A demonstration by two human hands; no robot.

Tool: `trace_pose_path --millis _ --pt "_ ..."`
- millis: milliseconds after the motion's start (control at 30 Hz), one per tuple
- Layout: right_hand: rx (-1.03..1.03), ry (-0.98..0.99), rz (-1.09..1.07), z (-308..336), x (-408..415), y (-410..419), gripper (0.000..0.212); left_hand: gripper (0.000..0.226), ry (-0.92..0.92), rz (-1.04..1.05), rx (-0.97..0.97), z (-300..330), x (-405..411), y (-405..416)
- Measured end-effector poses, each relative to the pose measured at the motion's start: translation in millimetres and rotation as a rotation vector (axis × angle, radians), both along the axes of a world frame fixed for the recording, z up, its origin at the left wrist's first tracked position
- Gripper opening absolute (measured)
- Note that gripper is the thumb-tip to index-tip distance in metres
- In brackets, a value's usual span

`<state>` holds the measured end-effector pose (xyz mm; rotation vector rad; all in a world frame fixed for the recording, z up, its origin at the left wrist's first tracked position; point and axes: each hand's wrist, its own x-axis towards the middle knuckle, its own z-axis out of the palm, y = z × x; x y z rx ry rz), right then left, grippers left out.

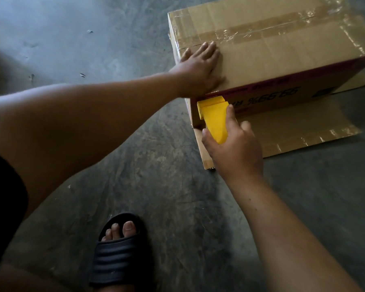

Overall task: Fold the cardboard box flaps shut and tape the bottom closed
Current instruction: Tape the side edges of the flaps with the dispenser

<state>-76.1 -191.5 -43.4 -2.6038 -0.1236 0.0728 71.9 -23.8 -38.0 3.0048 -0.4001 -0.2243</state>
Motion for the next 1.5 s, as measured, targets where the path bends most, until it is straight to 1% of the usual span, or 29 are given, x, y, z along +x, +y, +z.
trace_pose_path --millis 67,133,667,800,833,1000,1233,1333,1433,1500 --pt "0.000 -0.003 -0.012 -2.3 0.0 1.2 0.079 0.093 -0.008 0.039 0.033 -10.8 -12.3 -10.3" --pt "0.009 0.000 -0.015 -3.4 -0.2 2.6 0.079 0.098 -0.034 0.052 0.015 -14.5 -17.4 -12.3" --pt "0.012 -0.019 -0.032 1.6 6.6 4.9 0.077 0.108 -0.014 0.033 0.025 -8.7 -12.9 -10.5" --pt "0.054 0.047 -0.072 -10.4 9.2 9.1 0.068 0.126 -0.047 -0.004 0.111 -14.2 -18.8 -13.2" --pt "0.056 0.065 -0.074 -15.0 7.6 9.8 0.068 0.127 -0.061 -0.006 0.127 -16.9 -19.8 -13.9" --pt "0.049 0.067 -0.072 -21.7 5.8 1.7 0.073 0.124 -0.057 0.005 0.120 -19.6 -13.5 -11.6" --pt "-0.004 0.044 -0.022 1.7 9.8 -27.7 0.079 0.125 -0.025 -0.013 0.128 -11.1 -8.8 -6.5" --pt "0.047 0.059 -0.029 12.2 18.3 -43.2 0.081 0.123 -0.005 -0.019 0.134 -7.3 -6.8 -2.7" --pt "0.200 0.076 -0.022 26.6 28.6 -57.9 0.081 0.117 -0.008 -0.030 0.159 -5.9 -7.8 -0.3" --pt "0.306 0.081 -0.030 39.9 39.5 -71.4 0.072 0.116 -0.019 -0.031 0.159 -4.5 -8.7 -3.5"
